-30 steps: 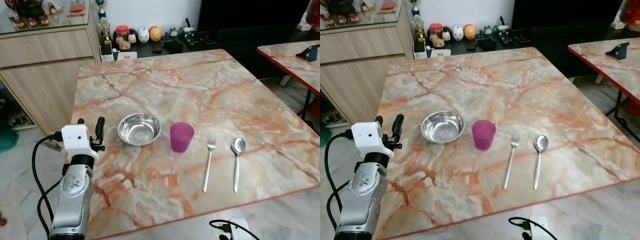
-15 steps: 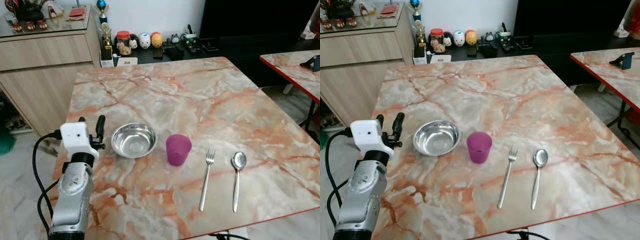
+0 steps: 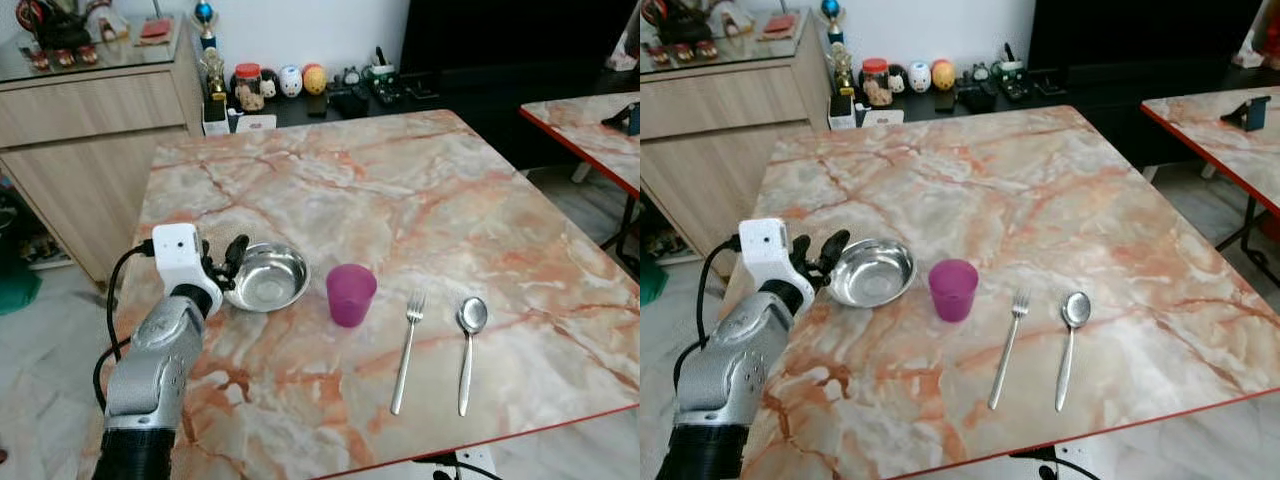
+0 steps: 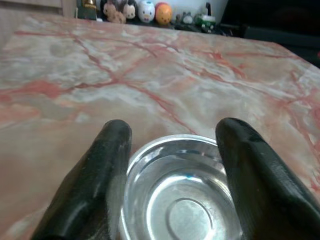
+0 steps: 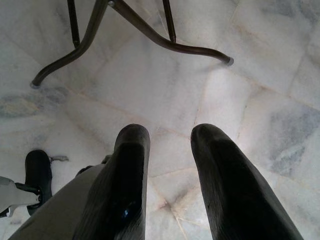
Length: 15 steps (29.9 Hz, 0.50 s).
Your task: Setting the table
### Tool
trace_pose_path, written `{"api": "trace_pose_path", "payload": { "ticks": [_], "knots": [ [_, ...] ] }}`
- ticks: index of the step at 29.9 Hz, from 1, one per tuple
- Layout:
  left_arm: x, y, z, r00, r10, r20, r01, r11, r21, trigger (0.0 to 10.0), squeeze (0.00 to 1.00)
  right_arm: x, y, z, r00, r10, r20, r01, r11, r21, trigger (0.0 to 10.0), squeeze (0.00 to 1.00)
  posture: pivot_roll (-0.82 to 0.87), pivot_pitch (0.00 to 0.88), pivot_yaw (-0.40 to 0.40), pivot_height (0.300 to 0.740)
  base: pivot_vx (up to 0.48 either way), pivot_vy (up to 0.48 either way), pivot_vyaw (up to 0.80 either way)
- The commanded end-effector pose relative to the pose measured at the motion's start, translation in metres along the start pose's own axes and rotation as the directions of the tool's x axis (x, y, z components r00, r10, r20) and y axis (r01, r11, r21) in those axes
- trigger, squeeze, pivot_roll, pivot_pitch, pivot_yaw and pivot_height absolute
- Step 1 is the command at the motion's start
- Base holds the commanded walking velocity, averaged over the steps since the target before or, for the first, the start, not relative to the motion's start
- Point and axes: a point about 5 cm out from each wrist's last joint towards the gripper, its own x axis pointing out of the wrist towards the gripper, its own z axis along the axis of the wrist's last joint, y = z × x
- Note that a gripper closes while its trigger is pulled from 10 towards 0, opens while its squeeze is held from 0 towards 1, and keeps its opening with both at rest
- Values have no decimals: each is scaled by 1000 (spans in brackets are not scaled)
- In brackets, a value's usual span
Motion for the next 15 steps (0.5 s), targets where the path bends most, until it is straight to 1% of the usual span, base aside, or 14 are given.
{"api": "trace_pose_path", "payload": {
  "ticks": [1, 2, 3, 5, 6, 13, 14, 15],
  "knots": [
    [2, 8, 0, 997, 55, -46, -54, 998, 13, 10000, 1000, 0, 1, -3, 1000, 3, -11, -3, 1000, -4, 10000, 0, -14, 0, 14, 740, 0, 0, 0],
    [3, 10, -1, 996, 77, -55, -77, 997, 0, 10000, 1000, -1, 0, -3, 1000, 2, -12, -2, 1000, -3, 10000, 0, -14, 0, 15, 740, 0, 0, 0],
    [4, 18, -1, 988, 140, -58, -140, 990, -6, 10000, 1000, -1, -1, -4, 1000, 0, -13, 0, 1000, -2, 10000, 0, -18, 0, 17, 740, 0, 0, 0],
    [4, 19, -1, 986, 153, -62, -154, 988, -19, 10000, 1000, -1, -1, -4, 1000, 0, -13, 0, 1000, -2, 10000, 0, -19, 0, 18, 740, 0, 0, 0],
    [4, 25, -3, 976, 203, -78, -206, 978, -26, 10000, 1000, -1, -1, -4, 1000, 0, -13, 0, 1000, -2, 10000, 0, -19, 0, 19, 740, 0, 0, 0],
    [1, 33, -8, 955, 268, -130, -273, 962, -25, 10000, 1000, -1, 0, -3, 1000, 2, -10, -2, 1000, -2, 10000, 0, -17, 0, 18, 740, 0, 0, 0],
    [1, 34, -10, 951, 271, -147, -279, 960, -32, 10000, 0, -1, 0, -3, 1000, 3, -9, -3, 1000, -3, 10000, 0, -16, 0, 17, 740, 0, 0, 0],
    [1, 35, -12, 949, 273, -159, -282, 959, -38, 10000, 0, 0, 1, -3, 1000, 4, -9, -4, 1000, -4, 10000, 0, -16, 0, 16, 740, 0, 0, 0]
  ]
}}
